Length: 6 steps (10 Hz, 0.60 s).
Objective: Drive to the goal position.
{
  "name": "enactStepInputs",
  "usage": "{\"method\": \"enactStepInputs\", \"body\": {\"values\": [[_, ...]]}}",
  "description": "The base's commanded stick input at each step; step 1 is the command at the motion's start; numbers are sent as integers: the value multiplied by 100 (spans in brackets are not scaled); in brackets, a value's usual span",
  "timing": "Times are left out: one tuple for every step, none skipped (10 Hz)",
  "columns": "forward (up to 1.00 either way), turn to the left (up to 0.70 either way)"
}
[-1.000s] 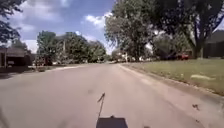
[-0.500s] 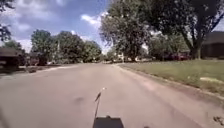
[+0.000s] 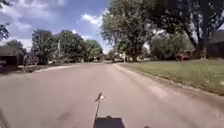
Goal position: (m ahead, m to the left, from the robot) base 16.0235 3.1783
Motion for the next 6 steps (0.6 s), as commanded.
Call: {"method": "enactStepInputs", "body": {"values": [[100,0],[100,0],[100,0],[100,0],[100,0],[100,0]]}}
